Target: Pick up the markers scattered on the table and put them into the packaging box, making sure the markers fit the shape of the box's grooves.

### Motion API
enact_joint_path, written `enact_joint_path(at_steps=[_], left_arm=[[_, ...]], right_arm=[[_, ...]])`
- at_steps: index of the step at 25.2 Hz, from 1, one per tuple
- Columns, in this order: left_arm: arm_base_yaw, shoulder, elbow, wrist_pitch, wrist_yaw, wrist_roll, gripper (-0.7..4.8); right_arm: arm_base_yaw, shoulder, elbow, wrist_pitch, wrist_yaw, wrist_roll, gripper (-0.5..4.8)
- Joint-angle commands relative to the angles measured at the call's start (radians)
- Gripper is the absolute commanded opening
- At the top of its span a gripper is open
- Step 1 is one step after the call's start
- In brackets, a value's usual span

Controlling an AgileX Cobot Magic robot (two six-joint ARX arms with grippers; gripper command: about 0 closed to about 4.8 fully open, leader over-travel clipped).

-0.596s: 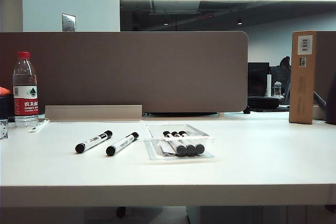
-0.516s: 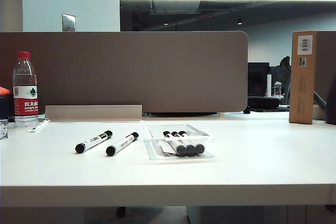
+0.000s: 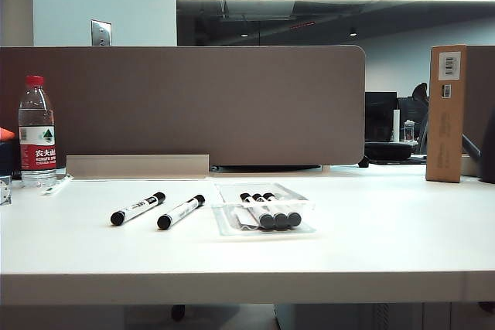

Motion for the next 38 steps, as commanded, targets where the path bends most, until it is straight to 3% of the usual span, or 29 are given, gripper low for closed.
enact_joint_path(at_steps=[1,6,10,18,21,25,30,35,38], left_arm=[[0.001,0.0,0.001,0.064,0.069,-0.324,-0.05],[0.001,0.0,0.005,0.052,0.105,-0.379,-0.05],[0.0,0.001,0.049,-0.087,0.111,-0.375,-0.05],[0.0,0.02,0.122,-0.042,0.089,-0.377,-0.05],[0.0,0.128,0.17,-0.048,0.133,-0.369,-0.05],[-0.002,0.395,0.276,-0.048,0.216,-0.285,-0.05],[-0.069,0.808,0.496,-0.064,0.244,-0.127,-0.05],[-0.201,1.187,0.775,-0.226,0.124,0.087,-0.05],[-0.26,1.378,0.916,-0.303,0.068,0.112,0.04]], right_arm=[[0.0,0.001,-0.005,0.058,-0.049,0.297,-0.06],[0.0,0.002,-0.004,0.074,-0.054,0.451,-0.06],[0.0,0.003,0.003,0.143,-0.108,0.484,-0.06],[0.0,0.005,0.024,0.14,-0.084,0.601,-0.06],[0.0,0.005,0.028,0.145,-0.082,0.651,-0.06],[0.0,0.005,0.048,0.137,-0.082,0.659,-0.06],[0.0,0.005,0.05,0.128,-0.09,0.709,-0.06],[0.001,0.006,0.072,0.105,-0.129,0.711,-0.06],[0.001,0.04,0.158,-0.068,-0.18,0.705,-0.06]])
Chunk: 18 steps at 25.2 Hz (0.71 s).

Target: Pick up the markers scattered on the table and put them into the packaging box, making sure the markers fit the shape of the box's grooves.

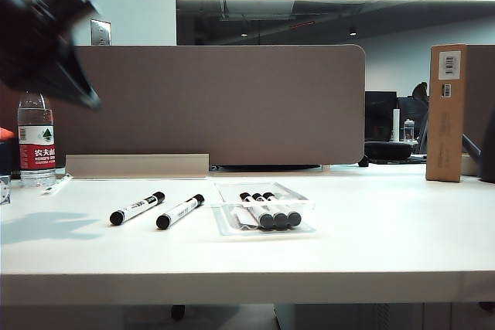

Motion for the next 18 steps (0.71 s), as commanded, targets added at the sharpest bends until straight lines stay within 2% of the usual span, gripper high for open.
enact_joint_path(at_steps=[1,6,7,9,11,13,18], left_arm=[[-0.037,0.114,0.085,-0.058,-0.06,0.032,0.27],[-0.051,0.252,0.133,-0.049,-0.079,0.06,0.41],[-0.052,0.287,0.14,-0.04,-0.089,0.082,0.41],[-0.051,0.318,0.142,0.0,-0.095,0.098,0.41],[-0.051,0.329,0.142,0.037,-0.097,0.099,0.41],[-0.052,0.34,0.142,0.092,-0.099,0.099,0.41],[-0.052,0.36,0.142,0.118,-0.093,0.098,0.41]], right_arm=[[0.0,0.051,0.085,-0.144,-0.059,-0.013,-0.06],[0.002,0.239,0.232,-0.24,-0.159,-0.135,-0.06],[0.013,0.337,0.304,-0.282,-0.195,-0.209,-0.06],[0.047,0.488,0.409,-0.343,-0.199,-0.332,-0.06],[0.076,0.58,0.468,-0.369,-0.198,-0.399,-0.06],[0.139,0.732,0.555,-0.395,-0.196,-0.445,-0.06],[0.274,1.009,0.705,-0.407,-0.181,-0.447,-0.06]])
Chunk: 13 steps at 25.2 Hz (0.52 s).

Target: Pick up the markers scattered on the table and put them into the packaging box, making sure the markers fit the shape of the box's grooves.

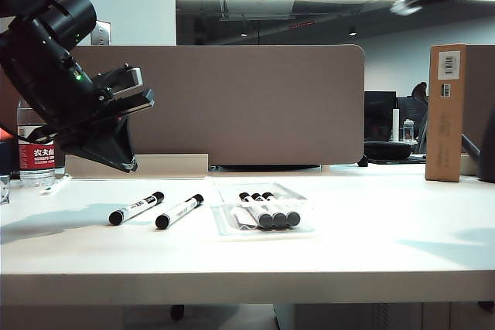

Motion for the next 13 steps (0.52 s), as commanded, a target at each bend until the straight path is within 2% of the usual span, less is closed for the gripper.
enact_joint_path(at_steps=[1,3,6,8,13], left_arm=[[-0.003,0.014,0.003,0.014,0.008,0.002,0.41],[-0.006,0.027,0.003,0.016,0.011,0.002,0.44],[-0.014,0.048,0.006,0.017,0.006,0.004,0.87],[-0.027,0.074,0.009,0.024,0.001,0.003,0.89],[-0.042,0.119,0.01,0.042,0.002,0.003,0.89]], right_arm=[[0.086,0.188,0.111,-0.001,-0.015,-0.009,-0.06],[0.138,0.304,0.19,-0.04,-0.025,-0.01,-0.06],[0.206,0.449,0.309,-0.112,-0.021,-0.017,-0.06],[0.272,0.552,0.405,-0.153,-0.004,-0.032,-0.06],[0.335,0.591,0.441,-0.144,0.054,-0.032,-0.06]])
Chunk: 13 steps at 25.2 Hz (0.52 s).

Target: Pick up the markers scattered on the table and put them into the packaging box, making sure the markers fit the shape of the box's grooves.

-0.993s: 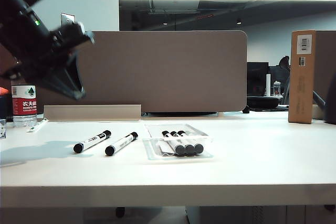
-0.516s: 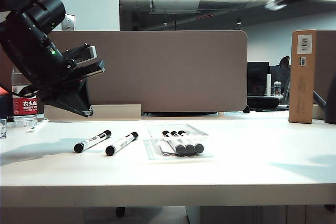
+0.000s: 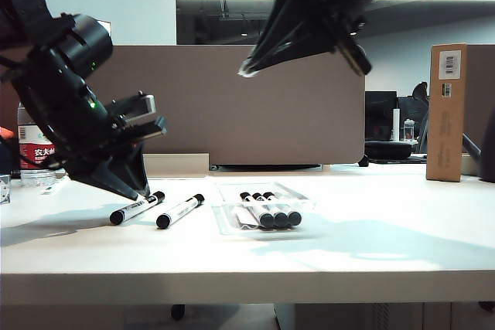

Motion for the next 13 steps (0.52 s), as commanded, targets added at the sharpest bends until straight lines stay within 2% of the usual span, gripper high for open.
enact_joint_path(at_steps=[1,6,7,8,13], left_arm=[[-0.013,0.037,0.006,0.021,-0.002,0.003,0.89],[-0.016,0.068,0.005,-0.01,-0.009,0.019,0.95],[-0.016,0.067,0.005,-0.027,-0.029,0.052,1.54],[-0.016,0.067,0.005,-0.033,-0.042,0.056,1.82],[-0.016,0.066,0.006,-0.021,-0.054,0.055,1.88]], right_arm=[[0.04,-0.003,0.007,0.01,0.057,-0.006,-0.06],[0.045,-0.005,0.007,0.002,0.059,-0.007,-0.06],[0.043,-0.005,0.007,0.002,0.06,-0.007,-0.06],[0.043,-0.005,0.007,0.003,0.06,-0.007,-0.06],[0.042,-0.005,0.007,0.004,0.069,-0.01,-0.06]])
